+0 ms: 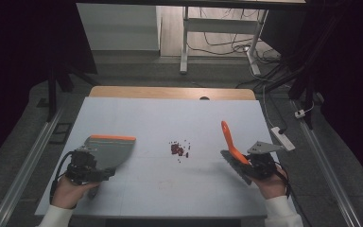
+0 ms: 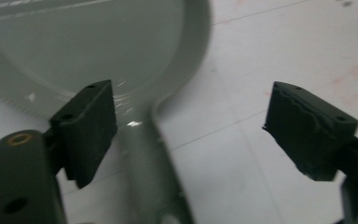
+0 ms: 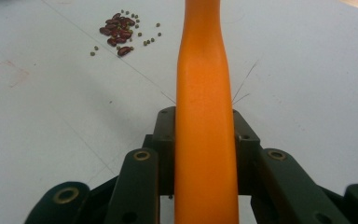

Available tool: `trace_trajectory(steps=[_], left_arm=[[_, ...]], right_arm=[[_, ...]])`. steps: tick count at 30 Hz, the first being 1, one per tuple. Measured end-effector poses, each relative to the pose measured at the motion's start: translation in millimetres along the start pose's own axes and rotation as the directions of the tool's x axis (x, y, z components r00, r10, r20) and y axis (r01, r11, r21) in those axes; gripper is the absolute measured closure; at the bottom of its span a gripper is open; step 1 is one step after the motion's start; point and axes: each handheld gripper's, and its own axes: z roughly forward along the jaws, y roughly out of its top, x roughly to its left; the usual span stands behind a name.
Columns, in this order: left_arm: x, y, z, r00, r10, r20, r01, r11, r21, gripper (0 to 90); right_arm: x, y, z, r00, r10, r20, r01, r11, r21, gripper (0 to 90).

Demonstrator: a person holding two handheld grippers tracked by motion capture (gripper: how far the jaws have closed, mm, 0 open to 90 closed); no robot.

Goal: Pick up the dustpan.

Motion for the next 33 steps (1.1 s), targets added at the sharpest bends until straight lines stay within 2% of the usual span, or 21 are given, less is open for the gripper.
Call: trace_trajectory(steps=[3,5,12,20,28,33], left_arm=[[5.3,-2.5,2.6,0.9995,-0.031,-0.010,0.031,0.9993,0.021,15.7],[6.9,-3.2,5.2,0.9981,-0.058,-0.020,0.059,0.9973,0.043,11.2],[19.5,-10.1,10.1,0.9941,-0.106,-0.024,0.107,0.9921,0.065,12.4],[26.0,-13.3,24.2,0.9931,-0.117,-0.008,0.117,0.9866,0.114,13.9],[25.8,-13.4,35.7,0.9898,-0.143,-0.003,0.142,0.9832,0.114,22.8],[26.8,-12.8,36.1,0.9864,-0.164,-0.011,0.165,0.9815,0.098,29.0]], right_arm=[[1.7,0.4,0.6,0.9999,-0.007,-0.008,0.007,1.000,-0.002,70.3],[3.6,1.4,2.2,0.9998,-0.016,-0.009,0.016,1.000,0.000,70.3],[3.1,-0.4,4.8,0.9999,-0.014,-0.006,0.014,1.000,0.013,70.3],[3.1,-0.1,4.6,0.9998,-0.018,-0.005,0.018,1.000,0.014,70.3],[3.0,-0.8,6.0,0.9998,-0.018,0.002,0.018,1.000,0.023,70.3],[3.1,-0.1,5.4,0.9999,-0.015,0.003,0.015,1.000,0.017,70.3]])
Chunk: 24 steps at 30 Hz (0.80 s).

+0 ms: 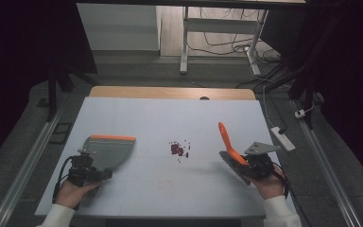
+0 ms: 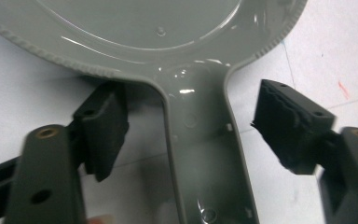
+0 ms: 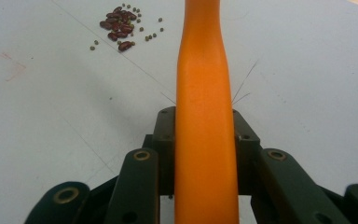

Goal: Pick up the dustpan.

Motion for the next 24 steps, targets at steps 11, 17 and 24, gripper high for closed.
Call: trace_trajectory(steps=[11,17,24], left_arm=[[1.1,1.5,0.2,0.9994,-0.031,0.014,0.031,0.9994,-0.015,48.8],[1.7,1.3,0.8,0.9993,-0.033,0.019,0.033,0.9992,-0.021,56.5],[6.2,0.5,0.3,0.9984,-0.049,0.028,0.051,0.9974,-0.052,60.7]], right_arm=[[-0.3,-0.7,1.2,1.0000,-0.001,0.003,0.001,1.000,0.007,70.3],[-0.4,-1.0,2.0,1.0000,-0.003,0.005,0.003,1.000,0.012,70.3],[-0.7,-1.8,2.4,1.0000,0.000,0.007,0.000,1.000,0.018,70.3]])
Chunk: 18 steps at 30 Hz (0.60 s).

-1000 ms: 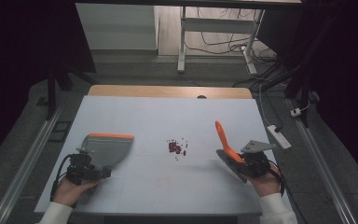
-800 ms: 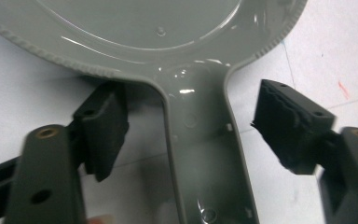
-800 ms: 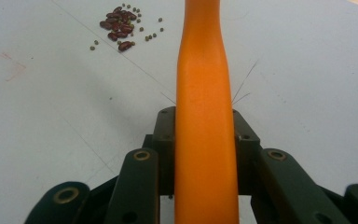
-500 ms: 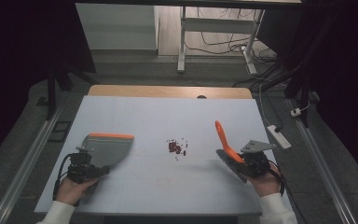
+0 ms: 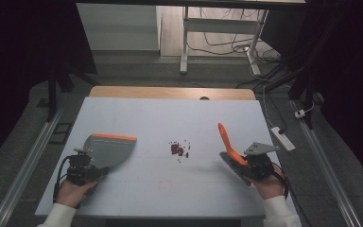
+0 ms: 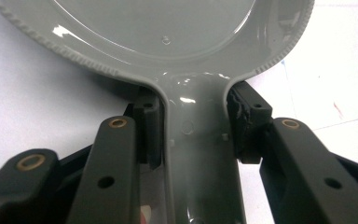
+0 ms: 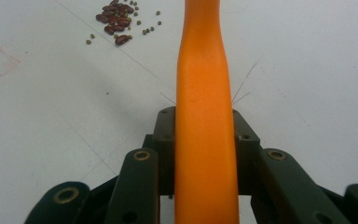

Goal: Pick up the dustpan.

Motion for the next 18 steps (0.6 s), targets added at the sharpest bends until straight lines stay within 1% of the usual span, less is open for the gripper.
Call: trace_trajectory(steps=[3,6,9,13,18], left_arm=[[3.1,-0.3,-0.1,0.9999,0.004,0.011,-0.004,1.0000,-0.008,61.1],[4.2,-0.4,-0.6,0.9999,0.008,0.012,-0.007,0.9998,-0.019,61.3],[4.8,-0.6,-2.3,0.9995,0.026,0.016,-0.025,0.9993,-0.029,61.3],[4.8,-0.5,-6.8,0.9982,0.049,0.034,-0.047,0.9966,-0.068,61.4],[7.3,-1.0,-12.6,0.9961,0.074,0.048,-0.067,0.9904,-0.121,61.4]], right_arm=[[-0.4,-0.2,0.1,1.0000,0.001,0.000,-0.001,1.000,-0.001,70.3],[-0.6,-0.5,-0.1,1.0000,0.003,0.000,-0.003,1.000,0.000,70.3],[-0.6,-0.5,-0.2,1.0000,0.003,0.000,-0.003,1.000,0.000,70.3],[-1.0,-0.6,-0.1,1.0000,0.003,0.000,-0.003,1.000,-0.001,70.3],[-1.1,-0.5,0.0,1.0000,0.005,-0.003,-0.005,1.000,-0.002,70.3]])
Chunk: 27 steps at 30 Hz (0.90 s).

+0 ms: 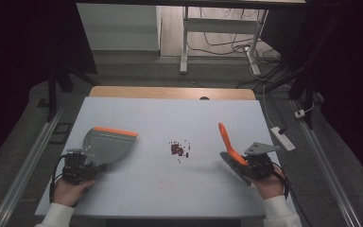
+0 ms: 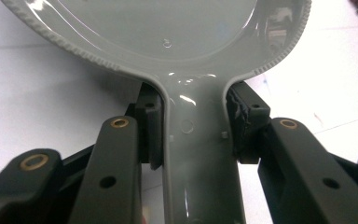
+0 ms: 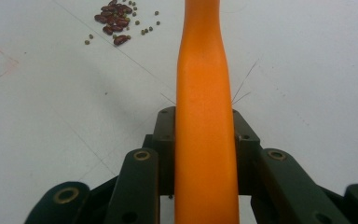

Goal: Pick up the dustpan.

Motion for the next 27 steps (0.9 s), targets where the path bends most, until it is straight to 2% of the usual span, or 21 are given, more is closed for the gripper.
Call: trace_trajectory(steps=[3,8,10,15,22,27], left_arm=[[3.0,0.6,-1.8,0.9996,0.015,0.025,-0.014,0.9996,-0.025,61.4],[3.8,4.8,-4.3,0.9971,0.056,0.052,-0.054,0.9978,-0.037,61.4],[3.9,7.3,-4.7,0.9946,0.074,0.072,-0.071,0.9963,-0.048,61.4],[2.6,13.9,-1.9,0.9901,0.112,0.086,-0.107,0.9924,-0.061,61.4],[-0.5,22.6,1.2,0.9797,0.158,0.123,-0.149,0.9859,-0.076,61.4],[-4.2,33.1,3.2,0.9738,0.187,0.130,-0.178,0.9810,-0.076,61.4]], right_arm=[[0.8,0.6,-0.1,1.0000,-0.002,0.000,0.002,1.000,-0.002,70.3],[1.9,1.9,-0.7,1.0000,-0.004,0.004,0.004,1.000,-0.010,70.3],[0.8,1.7,-1.1,1.0000,-0.003,0.009,0.003,1.000,-0.011,70.4],[0.2,2.3,-1.9,0.9998,0.004,0.018,-0.004,1.000,-0.017,70.3],[-0.3,3.0,-1.5,0.9998,0.010,0.019,-0.009,1.000,-0.016,70.3],[-1.3,3.9,-1.7,0.9997,0.008,0.022,-0.008,1.000,-0.018,70.3]])
